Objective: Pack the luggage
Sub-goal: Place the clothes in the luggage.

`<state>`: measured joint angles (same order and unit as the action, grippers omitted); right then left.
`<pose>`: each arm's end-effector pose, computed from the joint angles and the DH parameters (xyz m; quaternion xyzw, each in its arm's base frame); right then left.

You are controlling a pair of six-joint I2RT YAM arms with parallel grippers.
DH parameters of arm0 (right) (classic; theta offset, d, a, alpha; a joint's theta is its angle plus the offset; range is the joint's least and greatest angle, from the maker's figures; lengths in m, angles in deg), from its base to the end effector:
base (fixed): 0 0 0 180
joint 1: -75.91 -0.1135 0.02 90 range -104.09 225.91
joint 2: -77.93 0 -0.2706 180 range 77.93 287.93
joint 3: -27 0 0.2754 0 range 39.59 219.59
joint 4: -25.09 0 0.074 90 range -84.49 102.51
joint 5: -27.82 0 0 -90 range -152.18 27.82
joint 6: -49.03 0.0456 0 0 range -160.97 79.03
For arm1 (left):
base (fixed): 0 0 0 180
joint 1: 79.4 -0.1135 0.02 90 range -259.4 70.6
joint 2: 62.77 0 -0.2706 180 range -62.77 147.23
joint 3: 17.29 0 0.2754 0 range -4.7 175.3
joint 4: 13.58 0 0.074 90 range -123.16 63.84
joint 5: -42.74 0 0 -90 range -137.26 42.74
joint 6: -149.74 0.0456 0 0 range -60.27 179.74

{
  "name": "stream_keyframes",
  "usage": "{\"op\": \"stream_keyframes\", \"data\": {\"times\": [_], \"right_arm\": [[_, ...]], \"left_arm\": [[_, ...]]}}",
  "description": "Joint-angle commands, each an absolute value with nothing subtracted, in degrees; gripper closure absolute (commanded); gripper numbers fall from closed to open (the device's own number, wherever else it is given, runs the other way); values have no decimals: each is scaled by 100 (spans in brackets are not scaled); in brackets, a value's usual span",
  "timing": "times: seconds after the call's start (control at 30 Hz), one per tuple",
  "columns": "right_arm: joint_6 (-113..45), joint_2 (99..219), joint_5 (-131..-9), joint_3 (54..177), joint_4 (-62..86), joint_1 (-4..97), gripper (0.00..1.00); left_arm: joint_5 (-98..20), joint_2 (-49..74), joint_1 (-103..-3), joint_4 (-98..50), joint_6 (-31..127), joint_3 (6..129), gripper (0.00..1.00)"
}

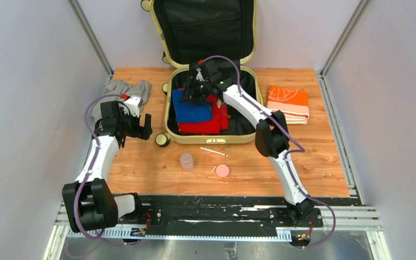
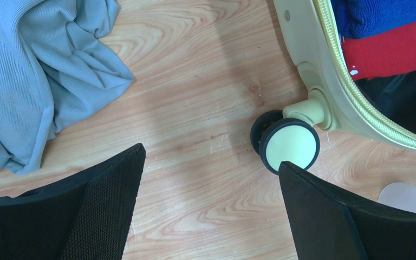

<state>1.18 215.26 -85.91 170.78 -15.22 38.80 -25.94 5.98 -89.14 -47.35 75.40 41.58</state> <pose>0.4584 0.3698 0.2634 -0.0587 0.8669 0.4334 0.2389 0.2763 0.0306 0.2380 0.1194 0.8985 -0.0809 0.4147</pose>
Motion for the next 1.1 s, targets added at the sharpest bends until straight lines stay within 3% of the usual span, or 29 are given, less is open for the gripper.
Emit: {"op": "stream_keyframes", "data": {"times": [0.0,0.1,0.33,0.63,0.77,0.87,0.97,1.07], "right_arm": [[325,21064,-8996,16655,-1028,4134,55],[364,21227,-9052,16259,-931,4117,70],[348,21573,-8634,15640,-919,4134,81],[275,20951,-8521,15760,-998,4318,75],[-300,20127,-8212,15572,-1424,4726,52],[-745,19218,-7557,14859,-1649,5156,22],[-1054,18427,-6657,14031,-1786,5661,2],[-1179,17977,-5970,13303,-1830,6357,0]], "left_arm": [[-2539,521,-8960,-4771,7536,4214,0],[-2525,525,-8960,-4774,7510,4223,0],[-2606,421,-8960,-4835,7603,4223,0],[-2590,431,-8961,-4858,7614,4215,0],[-2584,434,-8960,-4947,7652,4268,0],[-2514,460,-8960,-4989,7610,4317,0],[-2423,511,-8961,-4968,7527,4354,0],[-2372,564,-8960,-4954,7473,4364,0]]}}
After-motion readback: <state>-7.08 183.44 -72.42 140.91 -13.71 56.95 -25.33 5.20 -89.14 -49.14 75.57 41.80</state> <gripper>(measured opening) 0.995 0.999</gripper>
